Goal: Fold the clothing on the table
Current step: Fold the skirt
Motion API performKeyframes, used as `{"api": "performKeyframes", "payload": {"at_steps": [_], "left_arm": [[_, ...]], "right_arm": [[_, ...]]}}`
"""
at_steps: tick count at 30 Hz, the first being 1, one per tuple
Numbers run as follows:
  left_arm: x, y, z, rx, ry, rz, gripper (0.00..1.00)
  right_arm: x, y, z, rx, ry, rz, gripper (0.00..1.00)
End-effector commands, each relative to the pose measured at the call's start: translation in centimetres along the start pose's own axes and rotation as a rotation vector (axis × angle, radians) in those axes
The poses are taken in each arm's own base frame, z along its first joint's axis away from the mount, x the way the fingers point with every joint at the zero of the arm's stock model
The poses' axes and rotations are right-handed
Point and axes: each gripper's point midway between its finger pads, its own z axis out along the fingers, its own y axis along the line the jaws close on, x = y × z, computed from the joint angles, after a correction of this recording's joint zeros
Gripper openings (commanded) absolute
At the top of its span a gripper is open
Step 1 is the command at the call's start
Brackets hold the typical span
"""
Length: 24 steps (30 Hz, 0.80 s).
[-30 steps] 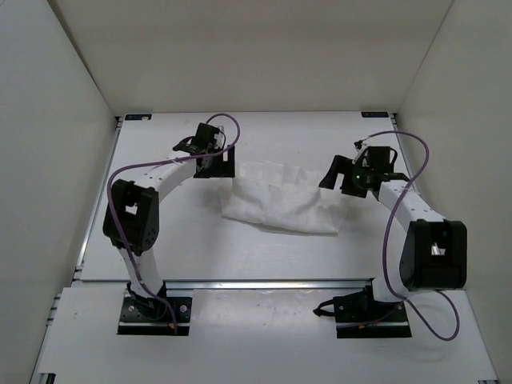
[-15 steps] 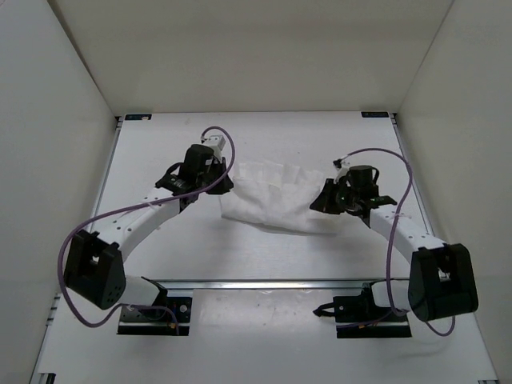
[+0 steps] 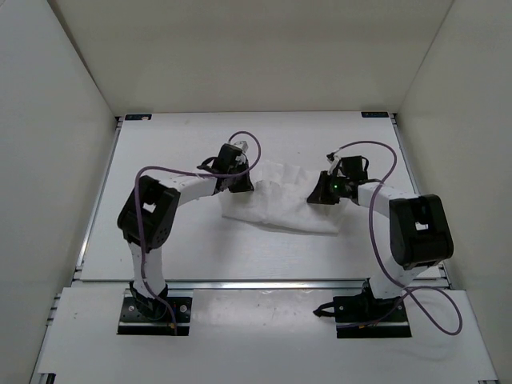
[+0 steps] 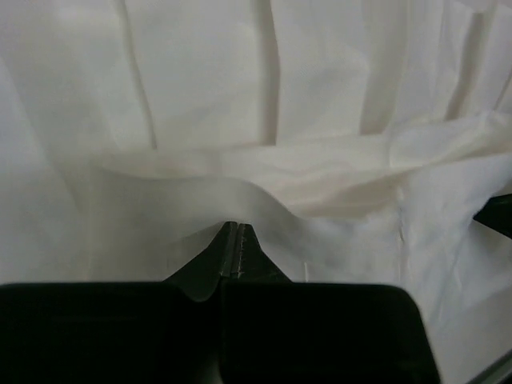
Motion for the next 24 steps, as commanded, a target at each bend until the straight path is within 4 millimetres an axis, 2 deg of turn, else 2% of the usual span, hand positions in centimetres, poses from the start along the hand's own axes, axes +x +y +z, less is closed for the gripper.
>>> {"api": "performKeyframes", "payload": {"at_steps": [1, 2, 4, 5, 7, 9, 12, 15, 17, 18, 19, 20, 21, 22, 23, 24], "left_arm": [[-2.5, 0.6, 1.2, -0.053, -0.052, -0.030, 0.00], [-2.1, 1.6, 1.8, -0.081, -0.037, -0.034, 0.00], [-1.3, 3.0, 2.3, -0.138, -0.016, -0.038, 0.00], [-1.2, 3.5, 2.3, -0.157, -0.012, -0.037, 0.00], [-0.9, 4.1, 2.1, -0.171, -0.004, -0.035, 0.00], [-1.0, 5.2, 1.9, -0.213, -0.014, -0.023, 0.00], [-0.8, 5.5, 1.8, -0.221, -0.007, -0.017, 0.00], [-0.2, 5.7, 1.5, -0.216, 0.022, -0.016, 0.00], [0.3, 5.8, 1.0, -0.226, 0.032, -0.006, 0.00], [0.8, 5.4, 0.6, -0.230, 0.029, 0.012, 0.00], [1.2, 5.0, 0.2, -0.220, 0.035, 0.019, 0.00], [1.6, 4.7, -0.2, -0.211, 0.029, 0.018, 0.00], [2.6, 5.0, -0.4, -0.218, 0.044, 0.012, 0.00], [2.7, 4.8, -0.7, -0.211, 0.039, 0.009, 0.00], [3.0, 4.8, -1.2, -0.206, 0.036, 0.003, 0.00], [4.4, 5.1, -1.2, -0.204, 0.061, -0.004, 0.00]], "right_arm": [[-2.3, -1.6, 0.2, 0.031, -0.054, -0.028, 0.00], [-2.7, -2.5, 0.0, 0.050, -0.064, -0.020, 0.00], [-1.9, -3.5, 0.3, 0.058, -0.040, 0.001, 0.00], [-2.2, -3.9, 0.2, 0.062, -0.048, 0.008, 0.00], [-1.2, -4.9, 0.4, 0.087, -0.024, 0.025, 0.00], [-1.0, -5.4, 0.6, 0.107, -0.016, 0.029, 0.00], [-1.0, -5.4, 0.6, 0.111, -0.012, 0.018, 0.00], [-1.3, -5.3, -0.3, 0.101, -0.021, 0.042, 0.00], [-2.9, -4.5, -1.7, 0.090, -0.075, 0.026, 0.00], [-3.0, -4.3, -2.3, 0.092, -0.084, 0.025, 0.10], [-3.4, -4.1, -3.1, 0.094, -0.105, 0.015, 0.28], [-4.1, -3.6, -4.0, 0.101, -0.133, -0.001, 0.36], [-3.8, -3.6, -4.6, 0.112, -0.130, 0.004, 0.48], [-4.4, -3.1, -5.4, 0.127, -0.157, -0.016, 0.57], [-4.1, -3.3, -6.1, 0.154, -0.160, -0.021, 0.61], [-3.5, -3.3, -6.4, 0.171, -0.146, -0.017, 0.71]]}}
